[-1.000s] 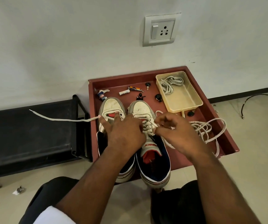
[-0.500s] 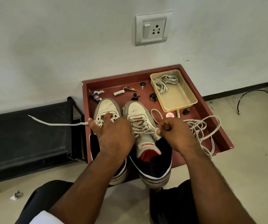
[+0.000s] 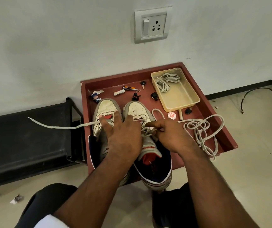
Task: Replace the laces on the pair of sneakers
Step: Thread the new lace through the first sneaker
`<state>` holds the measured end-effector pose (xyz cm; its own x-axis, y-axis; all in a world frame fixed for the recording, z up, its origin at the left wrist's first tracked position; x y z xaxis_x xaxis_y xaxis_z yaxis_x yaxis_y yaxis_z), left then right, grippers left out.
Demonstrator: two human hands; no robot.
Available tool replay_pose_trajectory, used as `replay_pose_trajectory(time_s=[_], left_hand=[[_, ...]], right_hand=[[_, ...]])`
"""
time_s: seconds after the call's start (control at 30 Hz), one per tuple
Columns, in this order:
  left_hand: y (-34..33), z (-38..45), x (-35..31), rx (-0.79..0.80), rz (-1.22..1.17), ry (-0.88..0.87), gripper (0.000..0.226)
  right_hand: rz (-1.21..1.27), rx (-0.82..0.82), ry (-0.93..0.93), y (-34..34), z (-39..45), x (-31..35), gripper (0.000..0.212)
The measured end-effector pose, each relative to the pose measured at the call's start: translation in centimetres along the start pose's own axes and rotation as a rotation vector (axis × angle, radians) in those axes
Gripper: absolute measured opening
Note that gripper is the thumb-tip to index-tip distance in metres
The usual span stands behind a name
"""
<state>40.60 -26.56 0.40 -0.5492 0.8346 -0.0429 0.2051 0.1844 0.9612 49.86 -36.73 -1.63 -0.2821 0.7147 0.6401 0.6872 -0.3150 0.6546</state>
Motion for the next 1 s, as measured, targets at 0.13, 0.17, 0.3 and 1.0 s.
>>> replay_pose_trajectory(time_s=[0.13, 0.17, 0.3, 1.0], left_hand=[[-0.2, 0.3, 1.6, 0.039, -0.074, 0.041, 0.026], [-0.1, 0.1, 1.6, 0.020, -0.054, 0.057, 0.031], [0.5, -0.8, -0.1, -0.011, 0.085, -0.018, 0.045], [1.3, -0.1, 2.9, -0.095, -0.453, 0.188, 0.003]], right_hand=[[0.040, 0.016, 0.016, 0.0, 0.0, -0.1, 0.039], [0.049, 0.020, 0.018, -0.1, 0.0, -0.1, 0.038], [0.021, 0.012, 0.046, -0.3, 0.2, 0.4, 0.036], [0.047, 0.017, 0.038, -0.2, 0.3, 0.0, 0.024]])
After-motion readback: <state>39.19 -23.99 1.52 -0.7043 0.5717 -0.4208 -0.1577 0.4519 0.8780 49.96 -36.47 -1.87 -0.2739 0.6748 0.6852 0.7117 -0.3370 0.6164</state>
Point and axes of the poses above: each hand's wrist, its own z-axis towards the middle knuckle, its own y-axis out of the back of the hand, x = y × z, the point moved 3 cm from there along z, towards the middle knuckle
